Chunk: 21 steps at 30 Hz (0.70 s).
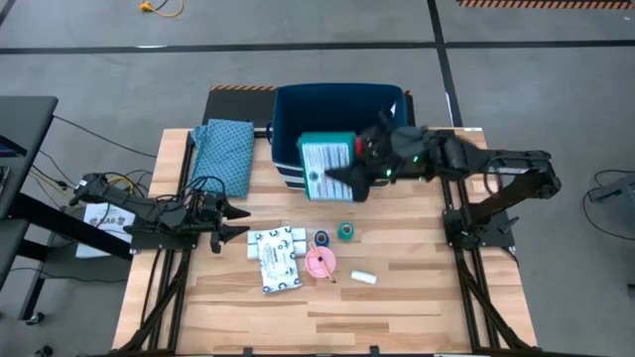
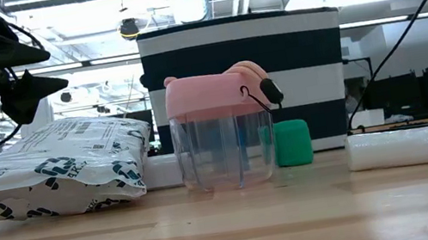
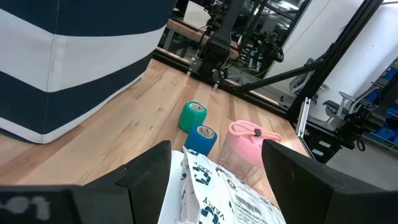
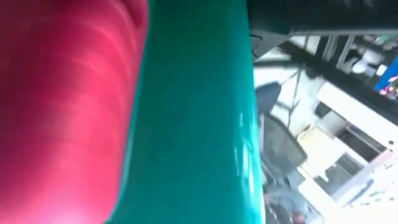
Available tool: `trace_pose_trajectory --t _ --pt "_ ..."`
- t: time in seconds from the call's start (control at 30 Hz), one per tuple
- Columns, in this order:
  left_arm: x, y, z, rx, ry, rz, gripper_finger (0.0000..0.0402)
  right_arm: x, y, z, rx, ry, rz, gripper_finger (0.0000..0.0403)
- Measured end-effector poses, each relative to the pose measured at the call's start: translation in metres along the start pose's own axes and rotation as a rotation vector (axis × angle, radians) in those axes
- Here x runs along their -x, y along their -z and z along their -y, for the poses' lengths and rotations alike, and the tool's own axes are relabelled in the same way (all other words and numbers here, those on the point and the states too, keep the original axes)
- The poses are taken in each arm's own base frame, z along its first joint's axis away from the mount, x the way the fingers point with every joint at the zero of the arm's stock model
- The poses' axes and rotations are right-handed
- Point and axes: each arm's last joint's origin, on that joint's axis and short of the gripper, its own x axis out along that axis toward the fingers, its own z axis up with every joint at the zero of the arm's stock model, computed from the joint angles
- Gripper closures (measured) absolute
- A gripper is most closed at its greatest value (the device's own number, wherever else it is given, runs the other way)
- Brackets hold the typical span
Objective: Pick & place medical supplies in basket/bin
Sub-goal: Put the green first aid kit into the blue bin
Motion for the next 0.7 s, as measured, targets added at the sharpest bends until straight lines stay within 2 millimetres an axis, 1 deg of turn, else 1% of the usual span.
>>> trace_pose_trajectory --t 0.07,0.2,0.37,0.47,0.57,0.7 --pt "0.000 0.000 0.000 -0.004 -0.003 0.002 0.0161 0.003 -0.011 0.005 0.041 0.015 0.029 0.0219" --pt "0.000 0.000 -0.001 -0.067 -0.026 0.012 0.0161 0.014 -0.035 0.016 0.134 0.054 0.063 0.0220" --pt "0.000 0.000 -0.001 -0.056 -0.022 0.011 0.0161 0.026 -0.057 0.037 0.236 0.125 0.065 0.0221" --pt "0.000 0.000 -0.001 -0.064 -0.024 0.013 0.0161 0.032 -0.068 0.052 0.287 0.179 0.061 0.0218" --pt "0.000 -0.002 0.000 -0.151 -0.031 0.040 0.0161 0.038 -0.076 0.067 0.353 0.248 0.052 0.0220" --pt "0.001 -0.013 0.005 -0.279 -0.002 0.151 0.0161 0.032 -0.081 0.087 0.453 0.325 0.022 0.0221"
